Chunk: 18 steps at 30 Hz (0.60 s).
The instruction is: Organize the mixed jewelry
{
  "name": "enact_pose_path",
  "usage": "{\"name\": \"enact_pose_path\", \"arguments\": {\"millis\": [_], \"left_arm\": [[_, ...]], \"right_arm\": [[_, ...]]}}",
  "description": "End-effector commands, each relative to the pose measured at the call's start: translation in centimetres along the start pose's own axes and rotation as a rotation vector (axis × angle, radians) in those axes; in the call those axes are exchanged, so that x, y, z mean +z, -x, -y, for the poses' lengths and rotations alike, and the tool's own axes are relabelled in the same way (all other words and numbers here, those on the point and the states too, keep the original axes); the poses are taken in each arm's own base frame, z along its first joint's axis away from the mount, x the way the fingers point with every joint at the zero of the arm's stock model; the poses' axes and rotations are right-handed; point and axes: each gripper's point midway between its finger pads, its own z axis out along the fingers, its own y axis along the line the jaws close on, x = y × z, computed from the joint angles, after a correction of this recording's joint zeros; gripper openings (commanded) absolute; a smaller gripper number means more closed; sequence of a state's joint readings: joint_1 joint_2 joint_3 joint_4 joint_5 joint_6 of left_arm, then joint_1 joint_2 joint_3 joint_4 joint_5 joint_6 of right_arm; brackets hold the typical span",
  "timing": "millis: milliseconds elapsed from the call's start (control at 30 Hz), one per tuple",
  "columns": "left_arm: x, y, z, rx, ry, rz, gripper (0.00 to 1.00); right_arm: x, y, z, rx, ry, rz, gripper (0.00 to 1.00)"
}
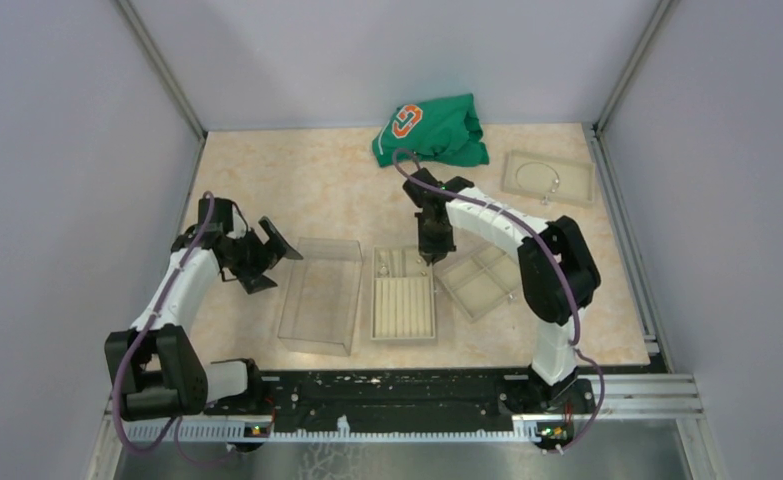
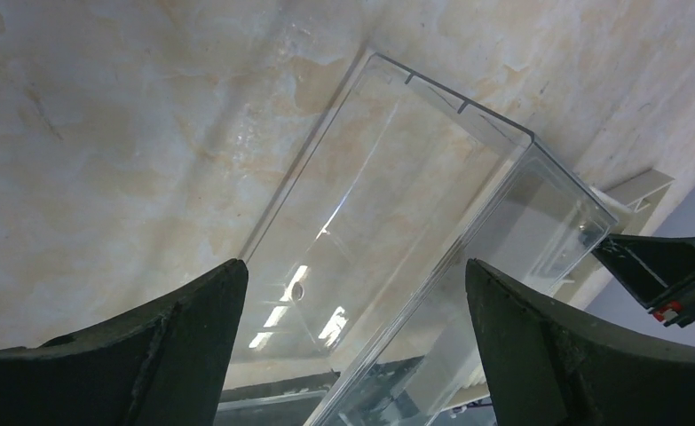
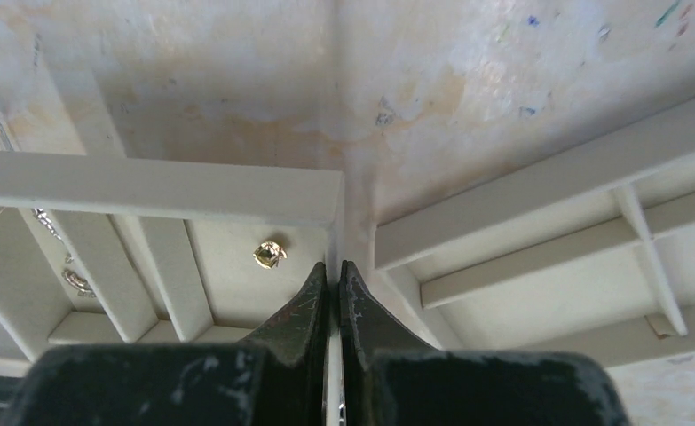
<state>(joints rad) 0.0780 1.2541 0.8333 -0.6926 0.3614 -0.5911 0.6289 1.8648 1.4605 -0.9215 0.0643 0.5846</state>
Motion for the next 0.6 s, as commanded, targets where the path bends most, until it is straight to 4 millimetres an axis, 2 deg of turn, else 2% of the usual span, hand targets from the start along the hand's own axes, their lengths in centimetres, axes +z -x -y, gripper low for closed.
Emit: {"name": "enact_pose_path", "arguments": {"millis": [0,267,433,567], "left_arm": [[-0.5,-1.0,0.4,-0.027,-0.023,-0.025,0.98],[-0.6,-1.2,1.1,-0.039,-0.067,-0.021,0.98],[-0.3,-2.5,1.5,-0.063,-0.13,-0.051,0.98],[-0.2,-2.7,1.8,-0.068,-0.148,-0.054,0.98]], "right_arm": [[-2.3,-0.5,-2.8,0.0,0.093,0.069,0.0],[-0.8,-2.5,-4.7,-0.051,0.098,0.05,0.0],[0.2,-1.4,-5.5,-0.044,0.092,0.064,0.0],[0.9,-0.4,-5.8,-0.021,0.052,0.064,0.0]]}}
